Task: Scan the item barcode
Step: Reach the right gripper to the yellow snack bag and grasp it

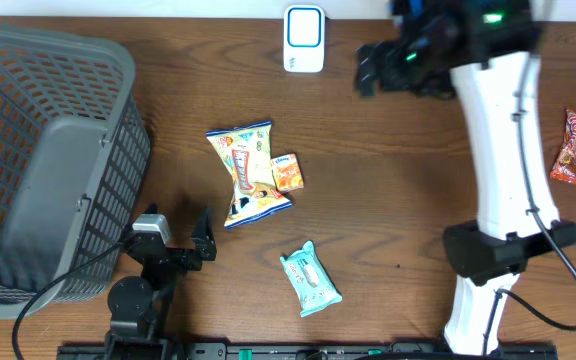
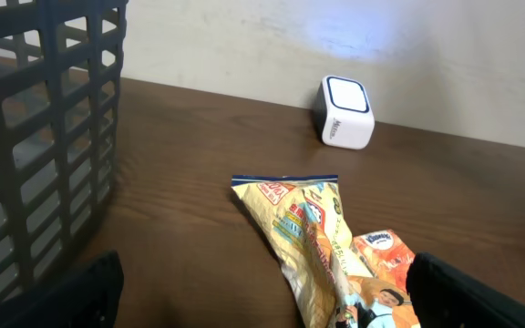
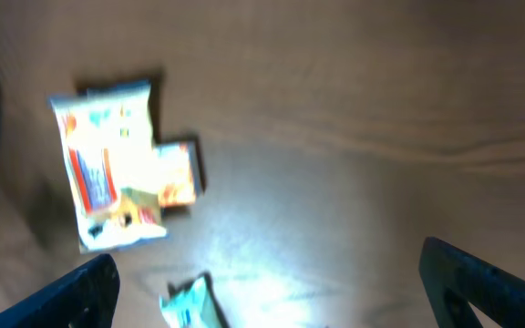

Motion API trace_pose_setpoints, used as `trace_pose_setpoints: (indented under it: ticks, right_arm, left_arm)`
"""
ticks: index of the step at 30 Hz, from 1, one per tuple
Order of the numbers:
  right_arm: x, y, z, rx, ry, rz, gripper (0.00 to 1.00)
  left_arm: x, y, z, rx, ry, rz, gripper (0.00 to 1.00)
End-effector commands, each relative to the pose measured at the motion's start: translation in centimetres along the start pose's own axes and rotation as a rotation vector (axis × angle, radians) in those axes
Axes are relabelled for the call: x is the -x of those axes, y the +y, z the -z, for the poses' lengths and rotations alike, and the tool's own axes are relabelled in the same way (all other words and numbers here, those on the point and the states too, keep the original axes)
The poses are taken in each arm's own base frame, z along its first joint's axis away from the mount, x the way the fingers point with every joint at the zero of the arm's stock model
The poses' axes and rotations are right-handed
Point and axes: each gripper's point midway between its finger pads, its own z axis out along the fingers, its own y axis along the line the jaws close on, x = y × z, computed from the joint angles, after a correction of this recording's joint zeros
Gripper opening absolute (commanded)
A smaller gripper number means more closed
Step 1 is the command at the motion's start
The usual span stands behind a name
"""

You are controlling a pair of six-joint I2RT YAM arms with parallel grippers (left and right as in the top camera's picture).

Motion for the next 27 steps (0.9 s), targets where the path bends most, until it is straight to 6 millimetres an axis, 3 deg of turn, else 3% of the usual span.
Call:
trace_pose_setpoints:
  ticks: [1,11,18,27]
  right_arm:
    - [-2.7,2.0,-2.5,-0.020,0.112,0.060,0.99]
    - [-8.8,4.6,-11.3,-0.043,0.340,0.157,0.99]
    - [-12.2,5.2,-14.4,-0.051,0.425,0.192,0.99]
    - [-14.5,5.4,-16.8,-0.059,0.463,0.221,0.99]
  left_arm:
    - [-1.6,0.4,-0.2,0.007,0.040,0.017,0.98]
    - [-1.6,0.4,-0.2,0.007,0.040,0.017,0.98]
    - [-1.6,0.4,-0.2,0.007,0.040,0.017,0.98]
    - [-1.6,0.4,-0.2,0.007,0.040,0.017,0.98]
